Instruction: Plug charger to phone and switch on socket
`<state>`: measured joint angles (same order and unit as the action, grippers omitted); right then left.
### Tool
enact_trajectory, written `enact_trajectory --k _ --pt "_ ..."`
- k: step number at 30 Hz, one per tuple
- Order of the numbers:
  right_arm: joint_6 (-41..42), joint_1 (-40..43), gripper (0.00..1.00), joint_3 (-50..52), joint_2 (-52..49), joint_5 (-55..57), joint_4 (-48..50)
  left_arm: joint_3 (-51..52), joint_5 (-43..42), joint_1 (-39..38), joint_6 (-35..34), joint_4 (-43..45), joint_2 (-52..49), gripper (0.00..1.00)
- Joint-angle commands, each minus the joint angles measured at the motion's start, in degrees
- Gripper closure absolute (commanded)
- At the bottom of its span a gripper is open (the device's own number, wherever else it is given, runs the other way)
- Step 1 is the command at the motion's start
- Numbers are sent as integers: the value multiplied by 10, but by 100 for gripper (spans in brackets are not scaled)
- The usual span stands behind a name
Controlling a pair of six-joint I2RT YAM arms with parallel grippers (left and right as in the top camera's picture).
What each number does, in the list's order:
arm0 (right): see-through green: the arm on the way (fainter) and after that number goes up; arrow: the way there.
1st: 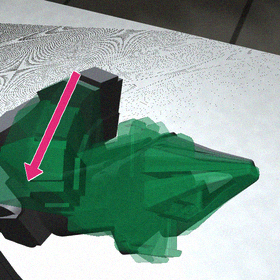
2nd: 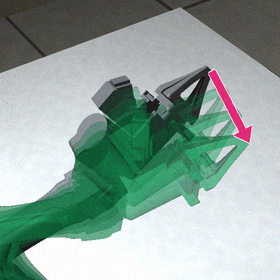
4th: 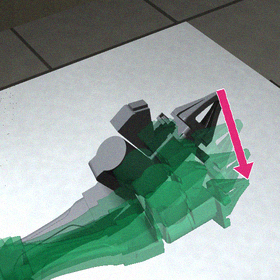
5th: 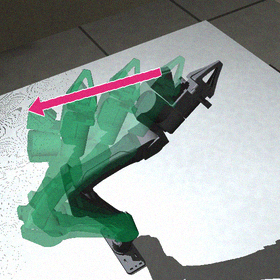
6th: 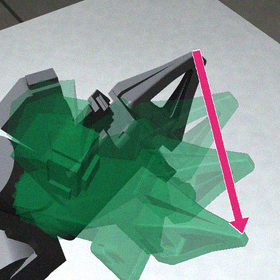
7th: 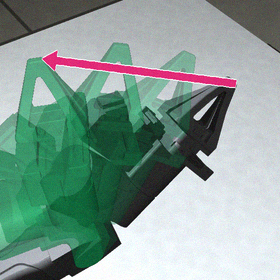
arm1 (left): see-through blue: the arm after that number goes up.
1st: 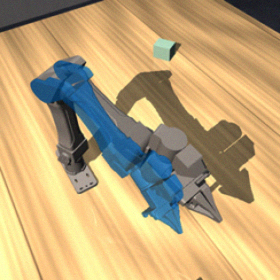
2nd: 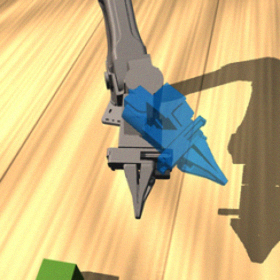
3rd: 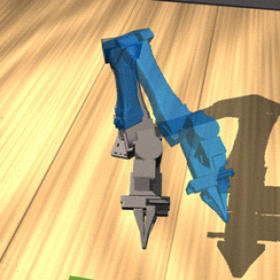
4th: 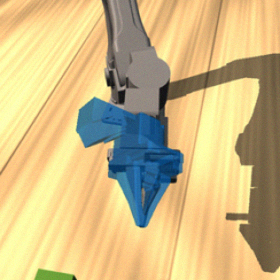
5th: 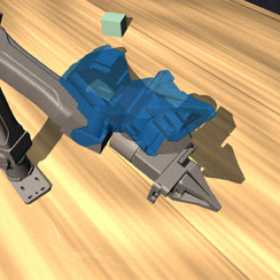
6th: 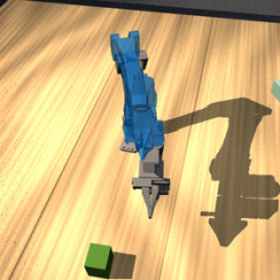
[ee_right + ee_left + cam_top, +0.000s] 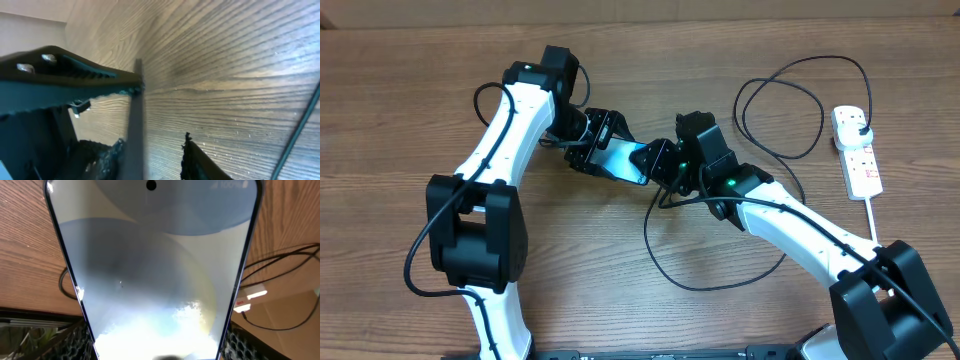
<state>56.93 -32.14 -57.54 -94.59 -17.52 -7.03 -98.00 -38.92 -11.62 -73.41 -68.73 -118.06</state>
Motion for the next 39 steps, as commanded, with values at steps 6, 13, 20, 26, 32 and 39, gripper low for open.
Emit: enact_trajectory --k 6,13,20,26,32,39 --pt "3 -5 74 -10 0 7 7 -16 -7 -12 -8 0 5 36" --pt "3 -19 78 -10 -1 10 5 -16 -7 -12 -8 0 5 37" --pt "3 -19 85 -10 -1 10 3 -16 -12 -12 -8 0 5 37" --pt "3 -19 91 -10 -1 10 3 -16 -12 -12 -10 0 5 37" --pt "4 -19 96 -10 0 14 8 -16 -12 -12 -10 0 5 36" --pt "5 -18 96 -10 1 14 19 -16 -11 -12 -10 2 5 8"
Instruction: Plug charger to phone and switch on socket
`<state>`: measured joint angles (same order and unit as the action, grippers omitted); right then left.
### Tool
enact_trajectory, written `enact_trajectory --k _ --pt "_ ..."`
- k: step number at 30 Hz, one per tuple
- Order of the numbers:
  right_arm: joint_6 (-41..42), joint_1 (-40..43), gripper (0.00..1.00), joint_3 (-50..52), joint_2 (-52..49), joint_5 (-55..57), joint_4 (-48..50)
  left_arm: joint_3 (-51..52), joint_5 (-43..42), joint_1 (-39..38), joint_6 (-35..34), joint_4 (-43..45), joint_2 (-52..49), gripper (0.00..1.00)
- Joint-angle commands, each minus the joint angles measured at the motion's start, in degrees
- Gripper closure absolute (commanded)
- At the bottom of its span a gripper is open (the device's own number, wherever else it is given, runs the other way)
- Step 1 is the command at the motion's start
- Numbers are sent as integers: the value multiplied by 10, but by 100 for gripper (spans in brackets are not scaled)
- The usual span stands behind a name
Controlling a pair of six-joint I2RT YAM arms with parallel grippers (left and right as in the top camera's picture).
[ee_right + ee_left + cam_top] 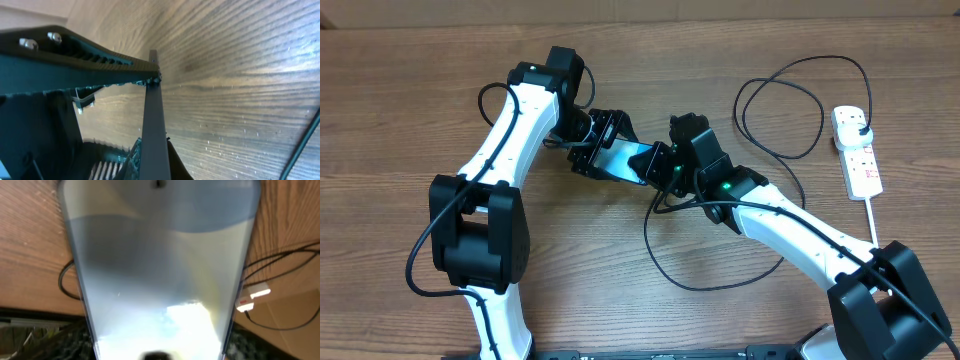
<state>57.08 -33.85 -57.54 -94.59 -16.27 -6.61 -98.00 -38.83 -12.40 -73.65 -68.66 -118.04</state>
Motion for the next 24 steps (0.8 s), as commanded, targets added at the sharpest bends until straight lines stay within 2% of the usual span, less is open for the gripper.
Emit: enact_trajectory --k 1,2,8,13,16,20,24 --pt "4 1 96 -10 1 1 16 -16 -12 -4 -7 2 5 3" --pt "4 4 96 -10 4 0 17 -16 -12 -4 -7 2 5 0" --pt "3 42 96 -10 25 -3 0 -16 11 -4 2 5 5 0" --pt "5 86 96 -10 49 -5 -29 -16 13 -4 103 69 5 1" --pt "23 112 96 -10 67 -4 -29 -16 10 -4 141 100 5 2" --pt "72 148 96 -11 85 1 4 -16 -39 -3 165 150 5 2" --pt "165 174 96 -11 86 7 39 -16 -119 -3 164 251 5 1"
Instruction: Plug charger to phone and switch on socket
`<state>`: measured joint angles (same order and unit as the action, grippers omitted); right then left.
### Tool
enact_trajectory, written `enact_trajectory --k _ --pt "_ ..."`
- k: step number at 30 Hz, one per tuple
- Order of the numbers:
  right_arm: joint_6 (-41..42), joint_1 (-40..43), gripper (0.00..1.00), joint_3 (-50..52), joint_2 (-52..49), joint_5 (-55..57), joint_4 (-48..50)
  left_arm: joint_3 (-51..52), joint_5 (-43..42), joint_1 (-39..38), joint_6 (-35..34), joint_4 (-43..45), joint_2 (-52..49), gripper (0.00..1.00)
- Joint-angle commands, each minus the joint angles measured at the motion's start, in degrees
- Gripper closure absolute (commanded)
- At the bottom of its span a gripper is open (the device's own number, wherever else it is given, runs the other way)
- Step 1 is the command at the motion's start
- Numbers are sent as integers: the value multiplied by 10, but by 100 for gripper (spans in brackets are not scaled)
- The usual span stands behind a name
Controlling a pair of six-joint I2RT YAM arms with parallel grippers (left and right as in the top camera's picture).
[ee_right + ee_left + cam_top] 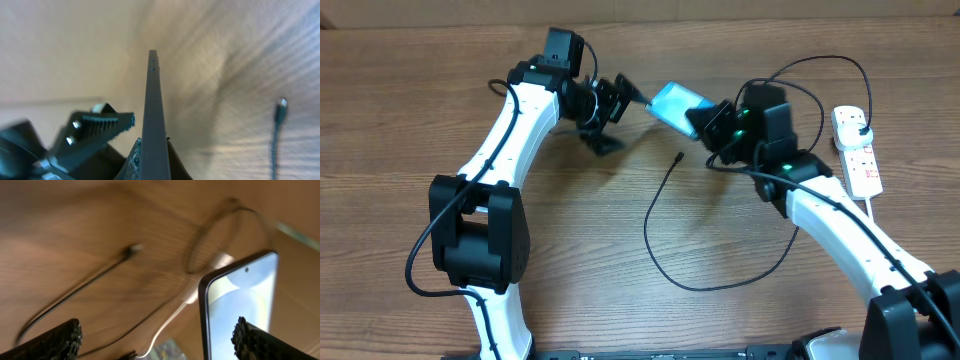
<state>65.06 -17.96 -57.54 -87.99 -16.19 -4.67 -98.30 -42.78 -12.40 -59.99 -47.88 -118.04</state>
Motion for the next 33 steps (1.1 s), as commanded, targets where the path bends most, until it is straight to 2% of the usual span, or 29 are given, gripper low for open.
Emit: enact_trajectory --k 1,3,7,11,17,22,29,33 --pt "110 19 96 -11 20 8 28 -13 -97 -3 24 71 5 0" --pt "159 22 96 -11 20 12 46 -13 -123 -3 -7 127 5 0" --pt "231 22 96 -11 20 23 103 -13 -126 -5 -112 191 5 2" --pt "281 22 96 -11 20 32 146 -13 -126 -5 -186 244 5 11" --pt "315 14 96 -11 20 34 166 -13 -127 -5 -255 325 5 27" --pt "321 -4 96 -11 20 42 167 -13 -123 -8 -266 362 5 35" --pt "320 -32 96 -11 20 43 166 -13 -116 -14 -267 362 5 48" --pt "320 -44 96 -11 20 54 166 -13 -110 -16 -266 361 5 53"
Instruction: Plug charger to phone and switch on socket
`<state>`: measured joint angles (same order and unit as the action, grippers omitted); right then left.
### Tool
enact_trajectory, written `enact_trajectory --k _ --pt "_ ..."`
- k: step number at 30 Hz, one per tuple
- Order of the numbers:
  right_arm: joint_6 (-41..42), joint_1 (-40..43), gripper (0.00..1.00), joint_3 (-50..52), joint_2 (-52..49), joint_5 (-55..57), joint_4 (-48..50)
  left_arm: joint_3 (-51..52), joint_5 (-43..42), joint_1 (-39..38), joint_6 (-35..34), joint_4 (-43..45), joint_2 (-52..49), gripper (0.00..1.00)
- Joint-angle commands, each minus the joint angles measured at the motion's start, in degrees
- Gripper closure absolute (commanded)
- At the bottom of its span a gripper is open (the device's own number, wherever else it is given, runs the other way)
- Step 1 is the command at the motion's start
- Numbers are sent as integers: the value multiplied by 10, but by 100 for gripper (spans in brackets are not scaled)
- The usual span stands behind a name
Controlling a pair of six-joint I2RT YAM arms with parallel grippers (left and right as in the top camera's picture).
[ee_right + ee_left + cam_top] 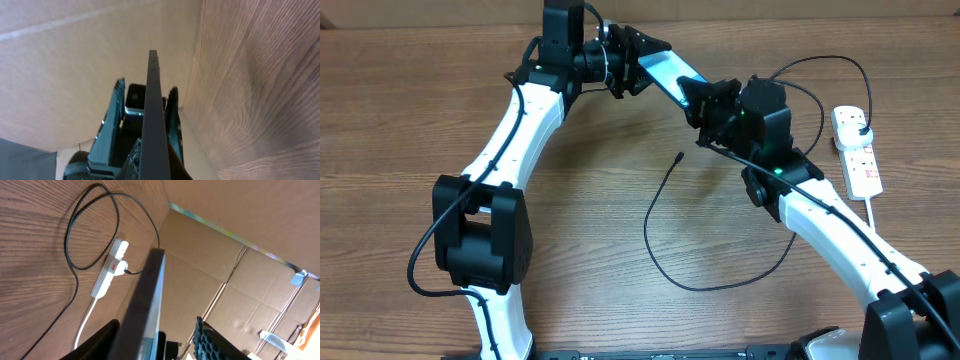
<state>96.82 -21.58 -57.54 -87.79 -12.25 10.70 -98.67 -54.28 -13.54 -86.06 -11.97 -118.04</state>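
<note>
The phone (667, 72), screen lit, is held in the air over the back of the table, with my right gripper (708, 100) shut on its right end. My left gripper (646, 60) is open, its fingers on either side of the phone's left end. The phone (147, 300) shows edge-on in the left wrist view, against one finger and with a gap to the other finger (212, 342). In the right wrist view the phone (152, 100) stands edge-on between both grippers. The black charger cable's plug (678, 156) lies loose on the wood. The white socket strip (856, 150) lies at the right.
The cable (665, 265) loops across the middle of the table and coils (790, 100) on its way back to the socket strip (109, 269). Cardboard boxes (260, 280) stand beyond the table's far edge.
My left gripper stood open and apart from the phone; now its fingers straddle the phone's left end. Both grippers and the phone are further back and higher.
First my left gripper held the phone low over the table's middle, with the right gripper at its other end. Then the right gripper was shut on it. Later the right held it alone further right, the left open apart. Now the left straddles it again.
</note>
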Motion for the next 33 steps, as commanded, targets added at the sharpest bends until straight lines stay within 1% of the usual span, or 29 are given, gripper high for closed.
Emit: enact_trajectory --k 1,9,10,23,33 --pt "3 -10 96 -11 18 17 12 -10 7 -6 -6 2 5 54" --pt "3 -16 96 -11 18 21 12 -10 20 -11 -6 2 5 67" --pt "3 -16 96 -11 18 21 12 -10 21 -11 -6 1 5 71" --pt "7 -16 96 -11 18 19 24 -10 38 -23 -5 0 5 72" --pt "7 -16 96 -11 18 20 26 -10 39 -23 -5 0 5 83"
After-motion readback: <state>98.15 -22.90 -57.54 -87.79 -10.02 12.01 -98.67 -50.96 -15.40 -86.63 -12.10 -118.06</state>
